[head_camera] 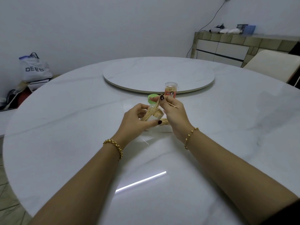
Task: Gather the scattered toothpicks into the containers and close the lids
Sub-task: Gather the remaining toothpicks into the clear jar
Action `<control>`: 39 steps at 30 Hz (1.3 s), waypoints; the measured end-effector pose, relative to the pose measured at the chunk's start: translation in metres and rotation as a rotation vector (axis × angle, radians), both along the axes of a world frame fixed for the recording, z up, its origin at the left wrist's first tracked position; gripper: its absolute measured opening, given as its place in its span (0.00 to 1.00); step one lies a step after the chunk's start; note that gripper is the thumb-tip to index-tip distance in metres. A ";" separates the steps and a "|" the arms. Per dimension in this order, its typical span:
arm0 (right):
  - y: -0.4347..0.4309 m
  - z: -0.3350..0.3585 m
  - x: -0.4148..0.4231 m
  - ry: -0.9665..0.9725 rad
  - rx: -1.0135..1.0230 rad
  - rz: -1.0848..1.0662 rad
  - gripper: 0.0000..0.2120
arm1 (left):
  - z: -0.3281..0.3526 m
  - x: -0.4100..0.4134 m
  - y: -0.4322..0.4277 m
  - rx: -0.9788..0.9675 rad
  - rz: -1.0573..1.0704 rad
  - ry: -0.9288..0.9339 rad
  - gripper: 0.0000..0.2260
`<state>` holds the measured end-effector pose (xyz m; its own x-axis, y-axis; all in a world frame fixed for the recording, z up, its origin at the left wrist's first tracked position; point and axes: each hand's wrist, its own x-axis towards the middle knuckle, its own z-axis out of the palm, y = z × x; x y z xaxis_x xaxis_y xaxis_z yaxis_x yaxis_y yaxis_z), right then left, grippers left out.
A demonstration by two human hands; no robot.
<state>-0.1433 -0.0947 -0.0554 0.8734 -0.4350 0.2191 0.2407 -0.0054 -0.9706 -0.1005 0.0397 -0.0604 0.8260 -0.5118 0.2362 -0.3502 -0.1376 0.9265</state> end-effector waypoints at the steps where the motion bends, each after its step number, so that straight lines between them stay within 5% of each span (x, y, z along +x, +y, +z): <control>1: -0.001 -0.001 0.002 0.026 0.003 -0.005 0.13 | 0.000 0.000 0.000 0.004 -0.001 -0.001 0.18; 11: -0.005 0.006 -0.001 0.115 0.047 0.060 0.26 | 0.000 -0.001 0.002 0.016 0.005 -0.011 0.20; 16: -0.013 0.012 0.001 0.231 0.176 0.109 0.17 | 0.002 -0.001 0.002 0.021 0.008 -0.026 0.21; 19: -0.011 0.010 0.005 0.263 0.199 0.101 0.20 | 0.003 -0.002 0.001 0.019 -0.008 -0.030 0.20; 31: -0.012 0.012 0.000 0.103 -0.003 0.001 0.12 | 0.006 -0.003 0.001 0.009 -0.017 -0.027 0.20; 39: 0.012 -0.003 -0.012 -0.075 -0.483 -0.008 0.21 | 0.006 -0.002 0.003 0.029 0.001 -0.019 0.19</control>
